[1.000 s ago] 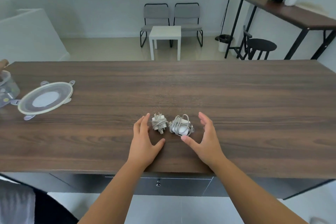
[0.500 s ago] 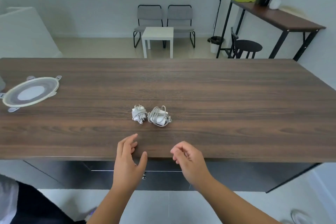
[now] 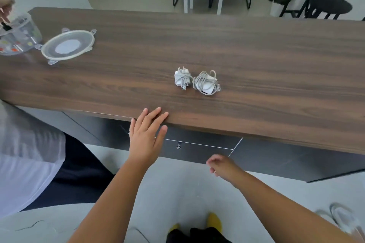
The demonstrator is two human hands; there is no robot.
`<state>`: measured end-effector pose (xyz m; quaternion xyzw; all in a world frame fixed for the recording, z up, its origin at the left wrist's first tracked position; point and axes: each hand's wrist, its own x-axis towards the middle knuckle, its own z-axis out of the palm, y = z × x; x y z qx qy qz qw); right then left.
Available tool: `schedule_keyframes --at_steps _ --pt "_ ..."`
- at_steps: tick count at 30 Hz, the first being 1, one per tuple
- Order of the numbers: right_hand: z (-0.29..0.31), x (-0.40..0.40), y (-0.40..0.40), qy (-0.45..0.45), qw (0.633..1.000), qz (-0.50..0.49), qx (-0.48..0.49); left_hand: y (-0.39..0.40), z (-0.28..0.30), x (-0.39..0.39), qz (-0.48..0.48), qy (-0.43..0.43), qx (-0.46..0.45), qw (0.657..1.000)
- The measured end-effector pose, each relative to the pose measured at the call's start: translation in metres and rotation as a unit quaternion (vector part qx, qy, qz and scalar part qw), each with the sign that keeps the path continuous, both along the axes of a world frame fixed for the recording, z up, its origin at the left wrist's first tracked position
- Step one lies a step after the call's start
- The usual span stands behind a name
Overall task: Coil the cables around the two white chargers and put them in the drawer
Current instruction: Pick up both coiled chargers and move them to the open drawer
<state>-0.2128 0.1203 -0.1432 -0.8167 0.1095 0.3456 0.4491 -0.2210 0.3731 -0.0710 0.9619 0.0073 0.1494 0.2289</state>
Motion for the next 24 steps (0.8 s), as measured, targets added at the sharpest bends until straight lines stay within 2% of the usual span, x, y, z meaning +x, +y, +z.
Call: schedule_keyframes --at_steps 5,9,11,14,18,21,24 --pt "-0.066 0.019 0.037 0.064 0.997 -0.017 -0.047 0.011 -0.024 -0.004 -0.035 -0.046 0.029 0.998" --pt "-0.118 0.045 0.069 0.114 0.988 -0.104 -0.005 0.016 -0.082 -0.023 -0.062 -0.095 -0.029 0.993" --pt "-0.146 0.055 0.077 0.131 0.971 -0.197 0.037 0.02 -0.121 -0.027 -0.057 -0.05 -0.081 0.994" --pt "-0.179 0.066 0.076 0.151 0.906 -0.375 0.122 0.022 -0.184 -0.021 -0.014 0.108 -0.175 0.979" --pt "-0.205 0.07 0.065 0.134 0.828 -0.504 0.205 0.009 -0.261 0.008 0.055 0.29 -0.273 0.916" --pt "-0.215 0.074 0.054 0.112 0.761 -0.572 0.285 -0.001 -0.298 0.042 0.135 0.397 -0.363 0.832" --pt "-0.22 0.085 0.039 0.074 0.705 -0.612 0.35 -0.013 -0.318 0.07 0.194 0.424 -0.47 0.75"
